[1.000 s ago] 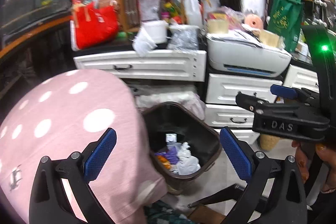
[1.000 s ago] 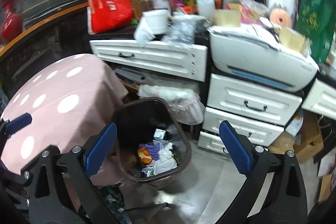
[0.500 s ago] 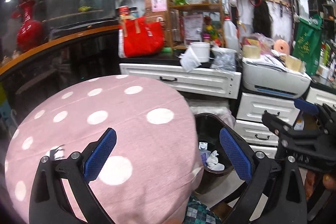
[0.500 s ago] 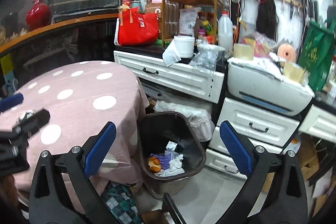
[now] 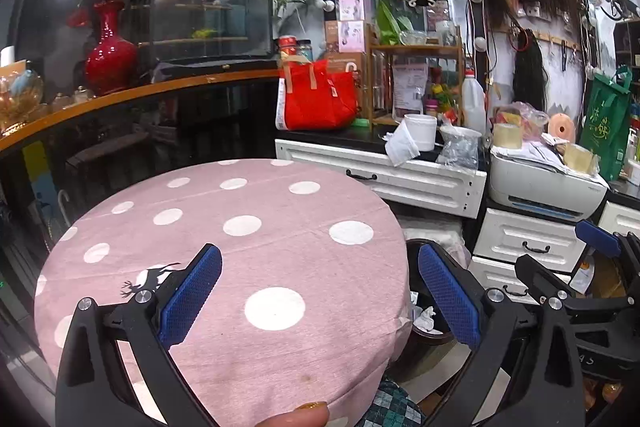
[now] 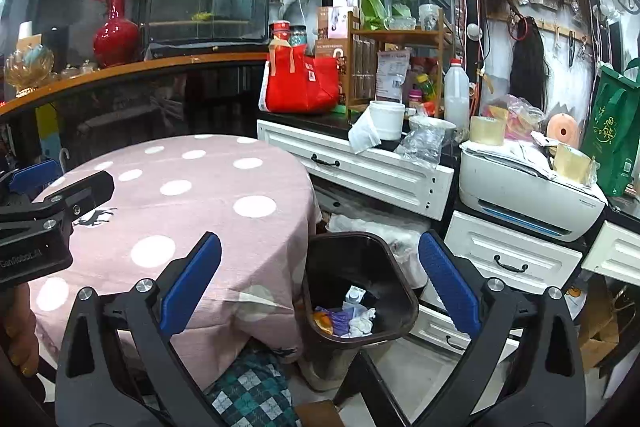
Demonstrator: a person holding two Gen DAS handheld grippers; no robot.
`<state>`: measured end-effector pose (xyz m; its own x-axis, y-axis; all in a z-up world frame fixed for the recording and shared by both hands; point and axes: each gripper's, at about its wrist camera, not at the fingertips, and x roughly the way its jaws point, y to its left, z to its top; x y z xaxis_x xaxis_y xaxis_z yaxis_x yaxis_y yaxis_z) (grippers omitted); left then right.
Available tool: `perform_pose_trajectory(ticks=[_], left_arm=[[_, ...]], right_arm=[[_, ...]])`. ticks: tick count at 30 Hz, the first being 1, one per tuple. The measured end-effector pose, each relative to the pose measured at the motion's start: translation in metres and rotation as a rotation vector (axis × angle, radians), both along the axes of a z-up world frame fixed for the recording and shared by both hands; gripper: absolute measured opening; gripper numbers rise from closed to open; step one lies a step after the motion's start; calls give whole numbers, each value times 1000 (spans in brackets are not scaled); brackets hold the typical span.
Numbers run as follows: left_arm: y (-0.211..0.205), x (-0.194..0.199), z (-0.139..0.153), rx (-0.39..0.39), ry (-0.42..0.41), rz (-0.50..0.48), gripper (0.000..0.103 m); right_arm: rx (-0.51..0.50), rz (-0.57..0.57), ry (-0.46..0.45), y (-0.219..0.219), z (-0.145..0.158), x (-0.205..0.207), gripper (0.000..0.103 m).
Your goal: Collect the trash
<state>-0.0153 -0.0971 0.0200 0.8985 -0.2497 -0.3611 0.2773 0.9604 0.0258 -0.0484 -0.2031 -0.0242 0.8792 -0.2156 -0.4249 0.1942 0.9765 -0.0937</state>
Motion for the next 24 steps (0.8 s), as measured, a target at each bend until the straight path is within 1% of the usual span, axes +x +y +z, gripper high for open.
perform_pose_trajectory(ticks=[6, 24], left_arm=[[6, -7, 2, -14, -15, 14, 97], [11, -6, -2, -28, 3, 14, 97]], right_arm=[[-9, -4, -35, 1, 5, -9, 97], [8, 21, -32, -3, 5, -11, 97]])
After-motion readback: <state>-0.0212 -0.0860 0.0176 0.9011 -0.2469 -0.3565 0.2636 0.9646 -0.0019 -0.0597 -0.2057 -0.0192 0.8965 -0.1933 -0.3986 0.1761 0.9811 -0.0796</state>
